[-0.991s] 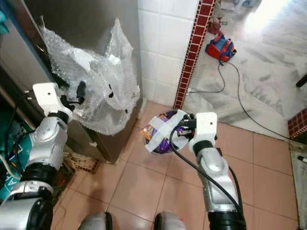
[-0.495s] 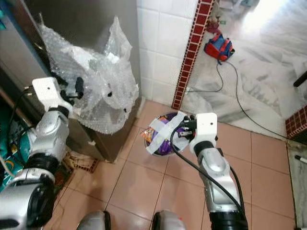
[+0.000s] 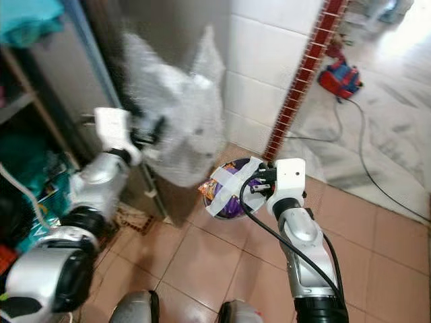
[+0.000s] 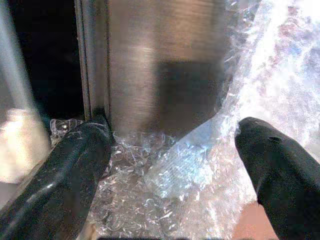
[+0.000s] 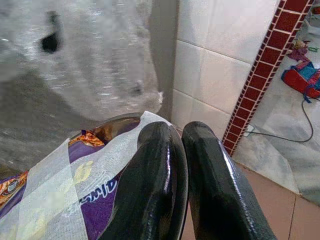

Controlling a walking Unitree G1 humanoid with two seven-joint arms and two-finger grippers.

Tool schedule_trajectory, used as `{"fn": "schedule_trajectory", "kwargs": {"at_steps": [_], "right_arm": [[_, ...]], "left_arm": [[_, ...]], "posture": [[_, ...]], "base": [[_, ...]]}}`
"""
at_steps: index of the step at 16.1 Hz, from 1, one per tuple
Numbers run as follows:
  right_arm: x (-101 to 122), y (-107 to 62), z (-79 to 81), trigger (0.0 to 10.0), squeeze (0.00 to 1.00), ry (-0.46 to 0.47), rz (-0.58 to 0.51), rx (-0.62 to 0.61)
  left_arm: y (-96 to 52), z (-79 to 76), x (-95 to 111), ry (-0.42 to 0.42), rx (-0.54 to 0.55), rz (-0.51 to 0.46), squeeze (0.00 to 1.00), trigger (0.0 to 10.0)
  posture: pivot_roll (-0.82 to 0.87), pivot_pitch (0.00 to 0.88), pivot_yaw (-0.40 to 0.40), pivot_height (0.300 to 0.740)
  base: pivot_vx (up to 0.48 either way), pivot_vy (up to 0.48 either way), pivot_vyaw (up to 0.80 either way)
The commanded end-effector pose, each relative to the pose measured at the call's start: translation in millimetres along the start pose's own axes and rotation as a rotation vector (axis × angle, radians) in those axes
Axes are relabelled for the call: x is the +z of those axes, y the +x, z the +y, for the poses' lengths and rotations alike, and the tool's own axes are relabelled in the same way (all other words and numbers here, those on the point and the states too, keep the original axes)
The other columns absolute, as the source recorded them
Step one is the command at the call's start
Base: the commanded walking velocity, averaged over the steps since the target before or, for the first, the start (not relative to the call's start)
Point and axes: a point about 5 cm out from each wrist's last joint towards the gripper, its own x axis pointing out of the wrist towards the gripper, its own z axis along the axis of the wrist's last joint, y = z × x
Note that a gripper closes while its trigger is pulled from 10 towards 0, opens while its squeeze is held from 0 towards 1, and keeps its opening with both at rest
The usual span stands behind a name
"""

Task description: Restocking fridge

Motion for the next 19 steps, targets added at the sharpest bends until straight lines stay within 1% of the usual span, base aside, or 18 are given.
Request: {"fn": "schedule_trajectory", "kwargs": {"at_steps": [1, 3, 4, 5, 6, 7, 11, 19], "right_arm": [[9.9, -2.3, -3.8, 10.0, 0.00, -0.010, -0.046, -0.025], [7.4, -4.6, -11.9, 10.0, 0.00, -0.037, -0.036, -0.090], [4.7, -5.4, -16.9, 10.0, 0.00, -0.040, -0.018, -0.134], [0.4, -6.4, -23.4, 10.0, 0.00, -0.036, 0.009, -0.189], [-1.0, -6.8, -25.3, 10.0, 0.00, -0.026, 0.013, -0.201], [-2.7, -7.1, -25.1, 10.0, 0.00, -0.023, 0.015, -0.201], [-6.0, -6.9, -18.7, 10.0, 0.00, -0.019, 0.019, -0.205], [-8.5, -6.3, -19.9, 10.0, 0.00, -0.019, 0.018, -0.247]], "left_arm": [[5.7, -23.8, -9.6, 0.025, -0.123, 0.078, 0.00, 10.0], [6.2, -37.1, -14.2, 0.031, -0.175, 0.087, 0.00, 10.0], [5.8, -39.8, -15.4, 0.028, -0.192, 0.088, 0.00, 10.0], [4.8, -42.0, -15.9, 0.020, -0.216, 0.078, 0.00, 10.0], [4.3, -42.4, -16.1, 0.020, -0.222, 0.074, 0.00, 10.0], [2.9, -41.7, -17.9, 0.016, -0.224, 0.076, 0.00, 10.0], [0.4, -42.6, -21.7, 0.020, -0.233, 0.078, 0.00, 10.0], [2.9, -51.3, -22.2, 0.028, -0.259, 0.080, 0.00, 10.0]], "posture": [[-0.08, 0.096, -0.045, 0.740], [-0.08, 0.093, -0.042, 0.740], [-0.08, 0.091, -0.040, 0.740], [-0.08, 0.089, -0.037, 0.740], [-0.08, 0.088, -0.036, 0.740], [-0.07, 0.084, -0.035, 0.740], [-0.07, 0.066, -0.033, 0.740], [-0.08, 0.051, -0.021, 0.740]], "base": [[0.000, 0.000, 0.00], [0.000, 0.000, 0.00], [0.000, 0.000, 0.00], [0.000, 0.000, -0.71], [0.000, 0.000, -0.77], [0.000, 0.000, -0.77], [0.285, 0.000, -0.76], [0.335, 0.000, -0.74]]}}
